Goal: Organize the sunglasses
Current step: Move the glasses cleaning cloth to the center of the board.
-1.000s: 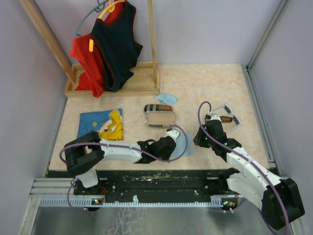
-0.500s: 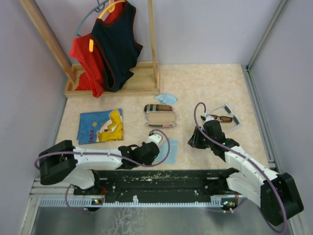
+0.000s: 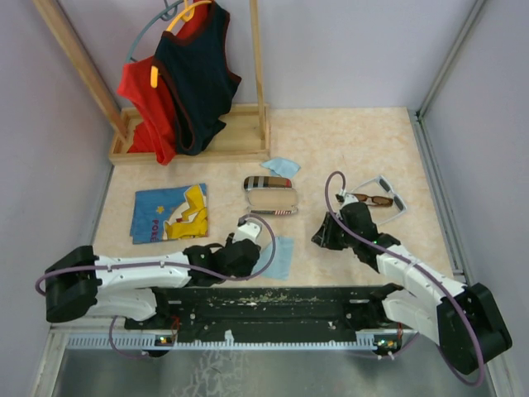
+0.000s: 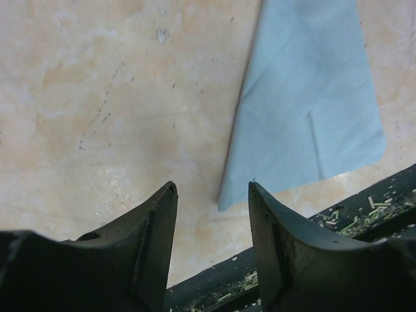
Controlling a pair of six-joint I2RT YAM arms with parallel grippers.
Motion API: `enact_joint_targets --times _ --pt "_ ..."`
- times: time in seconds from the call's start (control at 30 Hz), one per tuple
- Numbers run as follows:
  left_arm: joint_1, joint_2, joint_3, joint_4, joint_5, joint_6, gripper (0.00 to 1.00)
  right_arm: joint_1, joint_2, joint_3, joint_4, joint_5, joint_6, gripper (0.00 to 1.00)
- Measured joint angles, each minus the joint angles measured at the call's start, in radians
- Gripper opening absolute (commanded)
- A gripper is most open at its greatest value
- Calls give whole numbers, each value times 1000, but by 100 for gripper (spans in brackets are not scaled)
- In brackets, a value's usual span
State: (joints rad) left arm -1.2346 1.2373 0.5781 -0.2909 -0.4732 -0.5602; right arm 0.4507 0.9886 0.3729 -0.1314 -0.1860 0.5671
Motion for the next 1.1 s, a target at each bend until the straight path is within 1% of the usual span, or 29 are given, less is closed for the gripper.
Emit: enact_joint_targets --times 0.1,0.2,0.33,0.5,0.63,0.77,0.9,1.1 --pt "0 11 64 -25 -16 23 52 0 -6 0 12 1 13 30" --pt "-1 58 156 -24 -17 53 50 0 -11 -9 43 -2 39 30" --pt "-20 177 278 -14 -21 85 47 0 -7 -44 80 -6 92 30" --pt "-55 335 385 -24 -36 94 44 -2 7 -69 95 -3 149 30" --pt "-66 429 427 -39 -38 97 41 -4 -15 -89 105 1 177 29" --pt "-66 502 465 -59 -38 102 39 -9 -86 -112 109 11 197 30" --pt "-68 541 504 -77 -40 105 37 -9 -142 -125 105 25 205 30" --pt "-68 579 544 -89 -42 112 37 -11 -145 -125 104 27 205 30"
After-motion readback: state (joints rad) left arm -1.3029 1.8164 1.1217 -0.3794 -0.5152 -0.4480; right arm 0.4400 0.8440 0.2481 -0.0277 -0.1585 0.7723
